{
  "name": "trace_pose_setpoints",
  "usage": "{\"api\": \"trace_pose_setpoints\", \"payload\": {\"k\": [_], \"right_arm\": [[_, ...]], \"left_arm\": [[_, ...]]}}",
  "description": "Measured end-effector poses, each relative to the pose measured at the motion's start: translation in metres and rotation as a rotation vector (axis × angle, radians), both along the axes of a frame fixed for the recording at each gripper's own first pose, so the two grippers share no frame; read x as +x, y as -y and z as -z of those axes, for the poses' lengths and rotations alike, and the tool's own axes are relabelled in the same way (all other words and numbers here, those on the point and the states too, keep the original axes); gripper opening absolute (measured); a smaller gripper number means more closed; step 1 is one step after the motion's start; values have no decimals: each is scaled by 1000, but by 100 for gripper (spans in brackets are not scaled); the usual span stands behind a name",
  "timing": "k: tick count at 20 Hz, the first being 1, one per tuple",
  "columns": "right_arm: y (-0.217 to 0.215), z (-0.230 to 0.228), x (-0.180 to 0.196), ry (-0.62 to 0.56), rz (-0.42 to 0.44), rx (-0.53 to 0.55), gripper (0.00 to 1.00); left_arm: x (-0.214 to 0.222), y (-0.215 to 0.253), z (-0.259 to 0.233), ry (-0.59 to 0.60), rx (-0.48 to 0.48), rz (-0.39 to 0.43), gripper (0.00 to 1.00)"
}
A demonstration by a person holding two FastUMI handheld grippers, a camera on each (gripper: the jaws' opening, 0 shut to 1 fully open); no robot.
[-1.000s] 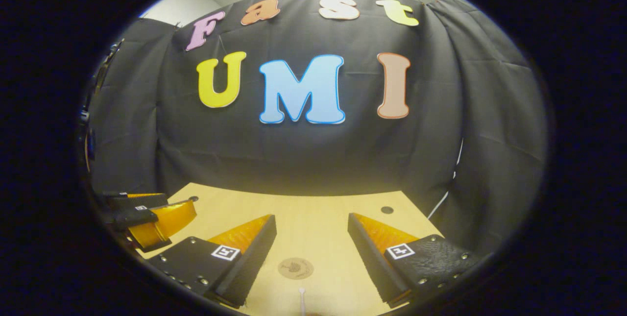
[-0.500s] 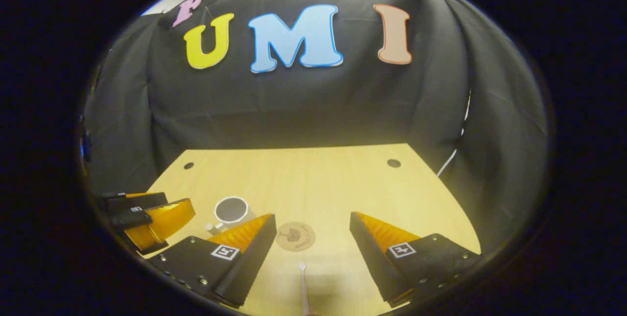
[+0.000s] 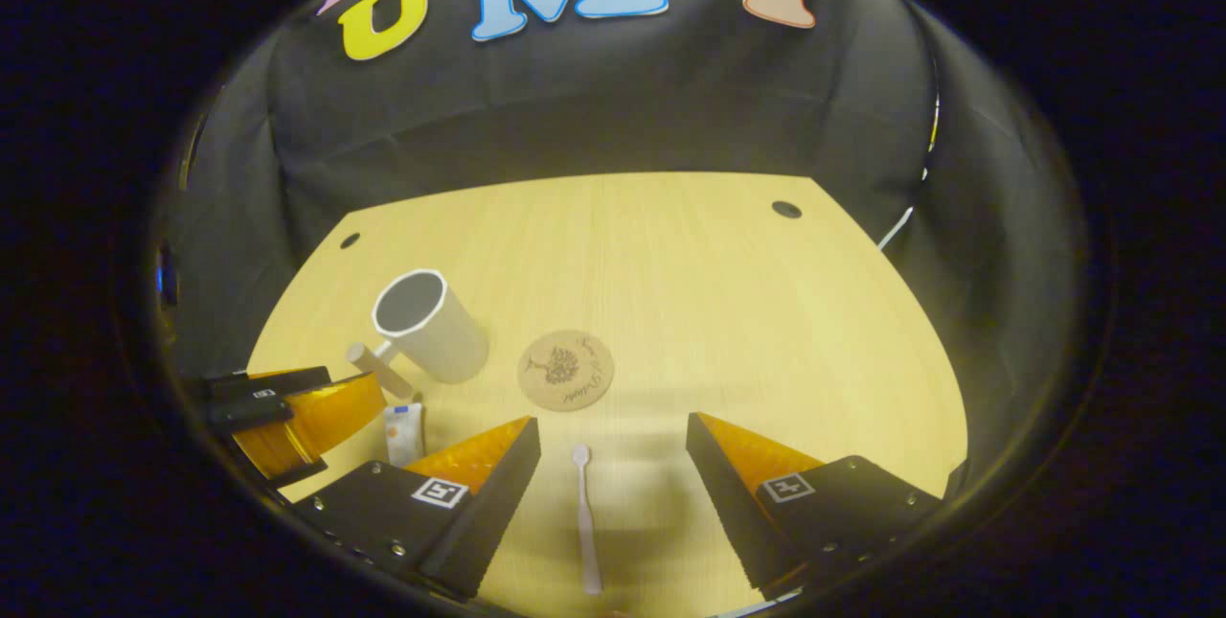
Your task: Put the toothbrush and toothpaste on the desktop into the cup, then pick up the cup and place it on the coaster on the desktop.
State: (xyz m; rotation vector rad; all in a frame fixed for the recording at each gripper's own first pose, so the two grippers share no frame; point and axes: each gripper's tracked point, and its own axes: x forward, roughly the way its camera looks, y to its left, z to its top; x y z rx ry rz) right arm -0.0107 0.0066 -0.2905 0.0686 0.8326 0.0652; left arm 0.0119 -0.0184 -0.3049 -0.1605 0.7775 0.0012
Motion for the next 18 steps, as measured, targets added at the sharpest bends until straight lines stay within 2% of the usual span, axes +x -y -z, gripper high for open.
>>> {"api": "trace_pose_setpoints", "payload": {"k": [3,9,14,18], "right_arm": [[-2,31,-14,-106,-11,2,95],[-4,75,-43,-306,-31,8,96],[-3,90,-54,-381,-57,-2,96],[-1,95,-57,-407,-87,-58,96]], "left_arm": [[-10,1,35,-121,-8,-20,94],[-31,7,87,-288,-38,-59,94],[-35,-2,110,-349,-31,-111,94],[-34,-2,113,-364,18,-105,92]]}}
